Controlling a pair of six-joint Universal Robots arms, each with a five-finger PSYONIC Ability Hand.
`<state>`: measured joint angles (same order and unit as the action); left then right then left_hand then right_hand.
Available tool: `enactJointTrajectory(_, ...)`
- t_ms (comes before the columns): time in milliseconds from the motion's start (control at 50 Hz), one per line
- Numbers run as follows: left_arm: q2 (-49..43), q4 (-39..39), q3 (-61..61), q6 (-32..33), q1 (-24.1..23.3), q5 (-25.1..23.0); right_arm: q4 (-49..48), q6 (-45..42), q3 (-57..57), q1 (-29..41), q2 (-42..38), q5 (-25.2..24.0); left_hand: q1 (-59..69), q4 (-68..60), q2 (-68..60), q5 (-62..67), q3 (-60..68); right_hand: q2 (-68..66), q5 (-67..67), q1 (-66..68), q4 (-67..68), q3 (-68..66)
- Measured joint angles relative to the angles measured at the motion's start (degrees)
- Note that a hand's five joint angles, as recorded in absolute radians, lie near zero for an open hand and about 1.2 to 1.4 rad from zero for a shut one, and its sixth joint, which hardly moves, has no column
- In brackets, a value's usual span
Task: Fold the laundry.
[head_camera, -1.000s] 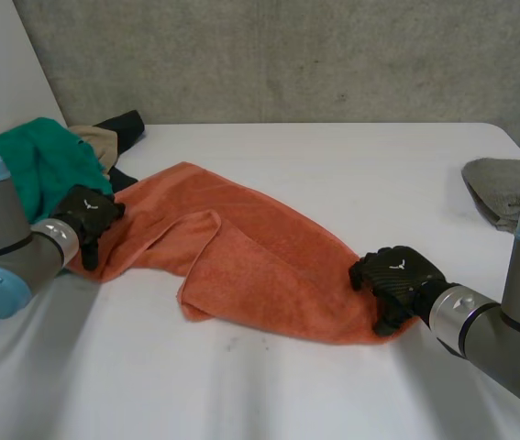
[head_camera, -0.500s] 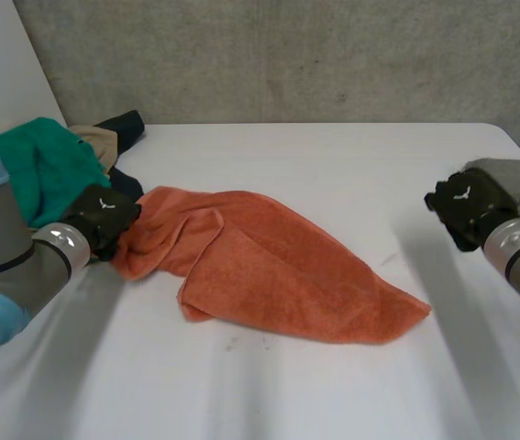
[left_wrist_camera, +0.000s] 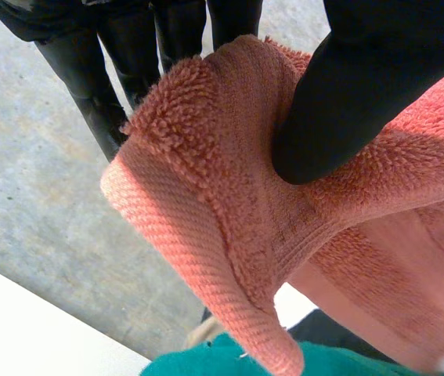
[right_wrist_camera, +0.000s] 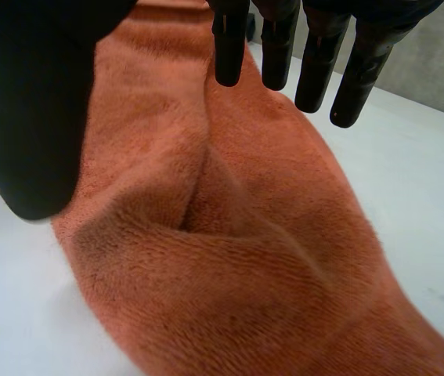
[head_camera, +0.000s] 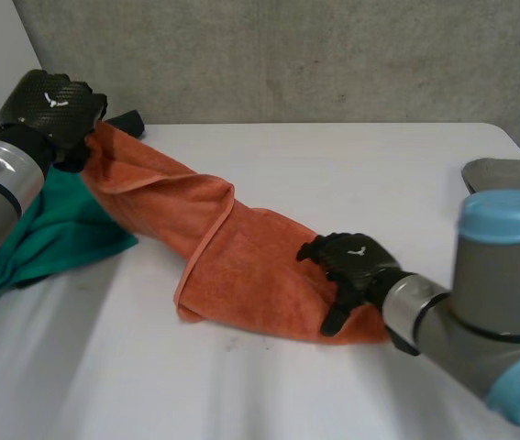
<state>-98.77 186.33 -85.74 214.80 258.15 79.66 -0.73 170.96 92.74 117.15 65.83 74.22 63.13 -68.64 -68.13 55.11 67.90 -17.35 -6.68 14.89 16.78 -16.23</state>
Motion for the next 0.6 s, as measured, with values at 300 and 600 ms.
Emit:
enactJointTrajectory(300, 0.38, -0.04, 1.97, -2.23, -0.09, 0.08, -4.00, -1.43, -6.02, 4.90, -9.17, 6.51, 0.00, 0.00, -0.11, 0.00, 0.10, -49.30, -48.00, 39.70, 49.96, -50.55)
enactJointTrajectory(600, 8.60, -1.07, -4.83, -10.81, -0.29, -0.22, 0.23, -25.37, -12.03, -15.17, 6.07, 3.47, 0.00, -0.01, -0.11, 0.00, 0.10, -49.51, -48.96, 40.53, 51.28, -51.56)
